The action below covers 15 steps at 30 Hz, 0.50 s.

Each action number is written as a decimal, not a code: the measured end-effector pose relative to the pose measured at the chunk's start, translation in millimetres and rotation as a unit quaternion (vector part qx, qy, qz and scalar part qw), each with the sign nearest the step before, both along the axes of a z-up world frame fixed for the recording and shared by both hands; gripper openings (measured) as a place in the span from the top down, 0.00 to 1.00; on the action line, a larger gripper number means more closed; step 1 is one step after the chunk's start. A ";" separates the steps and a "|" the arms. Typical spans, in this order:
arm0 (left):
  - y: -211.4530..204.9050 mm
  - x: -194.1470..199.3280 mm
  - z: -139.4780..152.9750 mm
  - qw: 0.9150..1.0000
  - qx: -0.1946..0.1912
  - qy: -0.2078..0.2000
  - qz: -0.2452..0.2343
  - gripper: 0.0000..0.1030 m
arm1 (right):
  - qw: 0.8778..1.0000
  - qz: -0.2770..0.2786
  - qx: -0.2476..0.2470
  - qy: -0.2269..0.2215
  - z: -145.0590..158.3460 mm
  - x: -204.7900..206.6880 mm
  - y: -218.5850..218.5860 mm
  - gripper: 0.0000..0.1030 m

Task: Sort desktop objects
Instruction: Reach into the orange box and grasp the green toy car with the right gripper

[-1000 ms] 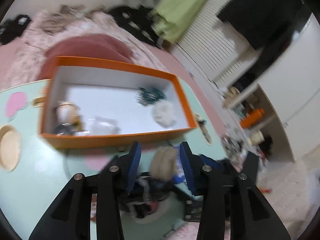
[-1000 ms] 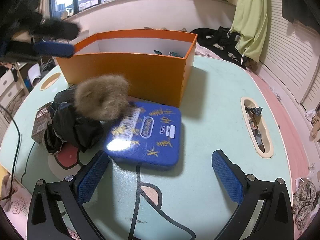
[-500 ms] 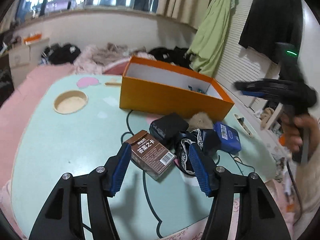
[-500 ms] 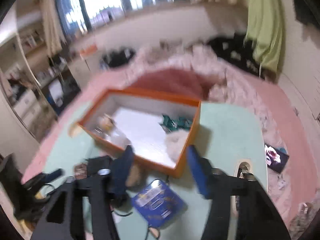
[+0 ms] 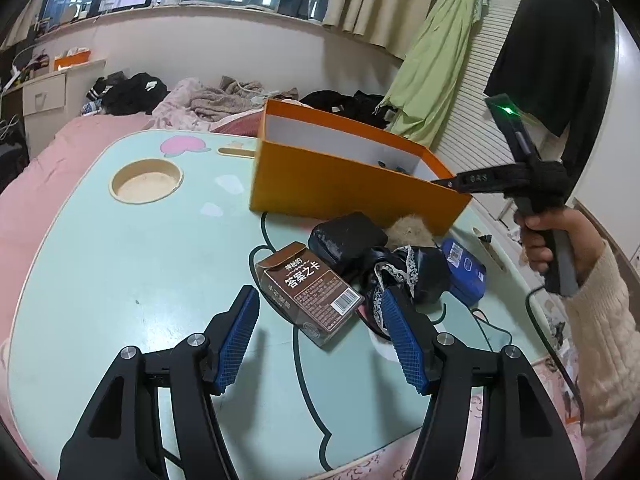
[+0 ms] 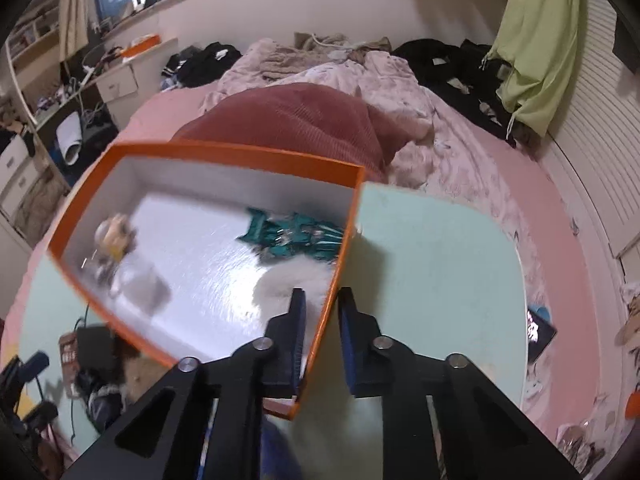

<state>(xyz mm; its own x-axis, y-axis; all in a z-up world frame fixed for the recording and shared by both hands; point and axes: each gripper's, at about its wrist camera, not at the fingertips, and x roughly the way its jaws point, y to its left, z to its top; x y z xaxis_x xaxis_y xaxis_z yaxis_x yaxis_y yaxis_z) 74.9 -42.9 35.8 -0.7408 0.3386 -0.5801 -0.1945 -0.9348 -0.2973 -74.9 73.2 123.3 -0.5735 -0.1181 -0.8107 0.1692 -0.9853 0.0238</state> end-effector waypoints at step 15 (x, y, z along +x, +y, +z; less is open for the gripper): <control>-6.8 -2.9 -10.7 0.999 0.026 -0.027 0.002 0.34 | 0.998 0.050 -0.037 -0.020 50.1 -25.4 -32.9 0.48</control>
<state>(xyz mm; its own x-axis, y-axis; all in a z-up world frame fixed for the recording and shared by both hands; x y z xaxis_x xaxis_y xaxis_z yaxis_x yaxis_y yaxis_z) 72.0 -49.7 25.2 -0.7101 0.3669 -0.6010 -0.1734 -0.9183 -0.3558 -100.3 40.2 173.3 -0.5241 -0.2327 -0.8193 0.2636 -0.9590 0.1038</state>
